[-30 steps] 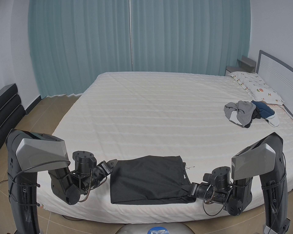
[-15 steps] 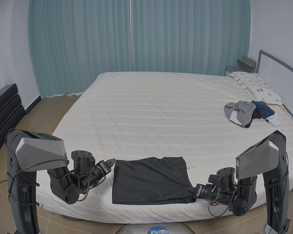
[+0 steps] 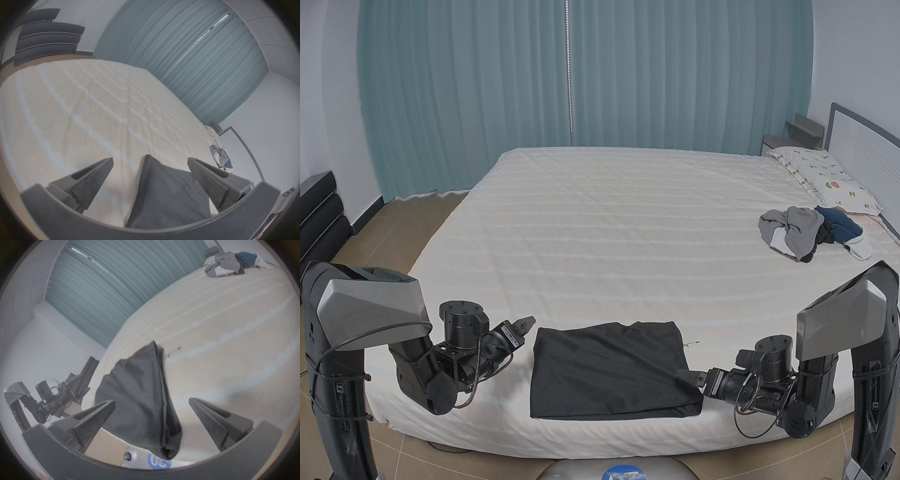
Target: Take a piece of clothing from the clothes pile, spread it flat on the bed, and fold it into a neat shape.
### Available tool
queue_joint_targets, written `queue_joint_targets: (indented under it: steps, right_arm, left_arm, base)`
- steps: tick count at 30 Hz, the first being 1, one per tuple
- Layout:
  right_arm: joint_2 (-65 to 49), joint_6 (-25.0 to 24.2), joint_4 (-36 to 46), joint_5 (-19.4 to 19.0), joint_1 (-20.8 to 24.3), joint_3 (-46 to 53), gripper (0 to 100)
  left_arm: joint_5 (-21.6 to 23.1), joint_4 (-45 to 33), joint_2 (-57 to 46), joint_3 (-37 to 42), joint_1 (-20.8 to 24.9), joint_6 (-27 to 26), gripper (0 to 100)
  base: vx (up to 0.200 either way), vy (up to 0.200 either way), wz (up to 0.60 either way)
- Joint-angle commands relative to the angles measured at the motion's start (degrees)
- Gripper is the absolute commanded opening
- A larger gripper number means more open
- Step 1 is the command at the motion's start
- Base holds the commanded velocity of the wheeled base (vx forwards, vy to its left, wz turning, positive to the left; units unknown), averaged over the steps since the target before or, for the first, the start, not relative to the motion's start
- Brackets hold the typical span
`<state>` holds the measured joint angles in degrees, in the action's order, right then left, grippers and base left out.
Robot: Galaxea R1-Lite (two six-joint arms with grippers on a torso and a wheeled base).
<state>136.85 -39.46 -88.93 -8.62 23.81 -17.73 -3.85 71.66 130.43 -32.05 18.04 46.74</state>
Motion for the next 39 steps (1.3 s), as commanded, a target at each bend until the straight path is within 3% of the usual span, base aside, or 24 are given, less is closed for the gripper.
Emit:
queue_joint_targets:
  steps: [1,6,9,12,15,16,17,19,22,25,28,30,31,32,33,39]
  right_arm:
    - [-6.8,-0.3,-0.7,-0.2,-2.1,-0.3,100]
    - [-9.1,1.5,-0.8,1.1,-2.9,0.1,100]
    - [-15.7,4.8,-0.7,5.2,-4.5,1.6,100]
    - [-21.0,7.6,-0.6,6.3,-5.6,3.5,100]
    - [-31.4,15.4,0.2,6.6,-7.5,8.6,100]
    - [-31.8,15.6,0.2,6.6,-7.6,8.8,100]
    - [-36.5,19.5,0.2,6.9,-8.0,11.5,100]
    - [-40.6,22.1,0.2,6.9,-8.0,13.9,100]
    - [-45.4,25.1,0.2,6.9,-8.1,15.9,100]
    - [-54.1,32.3,0.3,6.6,-11.0,16.8,100]
    - [-59.7,36.2,2.8,6.2,-13.3,16.1,100]
    - [-60.1,36.4,3.1,6.2,-13.3,16.1,100]
    - [-66.9,38.1,8.5,5.8,-14.4,16.8,100]
    - [-70.3,38.4,11.9,5.6,-14.4,17.0,100]
    - [-70.8,38.4,12.4,5.5,-14.4,17.0,100]
    - [-92.6,38.8,40.6,4.6,-14.4,13.9,100]
  left_arm:
    - [0.1,-0.1,-4.7,0.0,-0.8,-1.7,100]
    - [-1.8,1.1,-7.9,3.2,-0.8,-6.8,100]
    - [-4.7,3.8,-14.3,7.5,-0.9,-9.3,100]
    - [-4.9,4.7,-19.5,10.3,-1.1,-11.7,100]
    - [-6.3,4.7,-28.7,14.5,-1.0,-17.0,100]
    - [-6.3,4.7,-29.2,14.6,-1.0,-17.2,100]
    - [-8.4,4.6,-33.0,16.1,-0.8,-19.5,100]
    - [-10.5,4.7,-36.3,17.5,-0.7,-22.0,100]
    - [-12.1,4.7,-40.0,19.4,-0.6,-23.7,100]
    - [-13.4,3.8,-48.5,22.9,-0.9,-26.1,100]
    - [-15.4,0.8,-54.0,25.1,-1.9,-33.7,100]
    - [-15.6,0.6,-54.1,25.2,-2.0,-34.2,100]
    - [-18.5,-2.1,-60.3,26.8,-2.1,-39.7,100]
    - [-18.9,-3.3,-63.1,27.0,-1.9,-40.9,100]
    - [-18.9,-3.5,-63.5,27.0,-1.9,-40.9,100]
    - [-19.2,-17.7,-78.2,26.7,-2.3,-43.6,100]
  base:
    - [0.000,0.000,0.00]
    - [0.000,0.000,0.00]
    - [0.000,0.000,0.00]
    - [0.000,0.000,0.00]
    - [0.000,0.000,0.00]
    - [0.000,0.000,0.00]
    - [0.000,0.000,0.00]
    - [0.000,0.000,0.00]
    - [0.000,0.000,0.00]
    - [0.000,0.000,0.00]
    - [0.000,0.000,0.00]
    - [0.000,0.000,0.00]
    - [0.000,0.000,0.00]
    - [0.000,0.000,0.00]
    - [0.000,0.000,0.00]
    - [0.000,0.000,0.00]
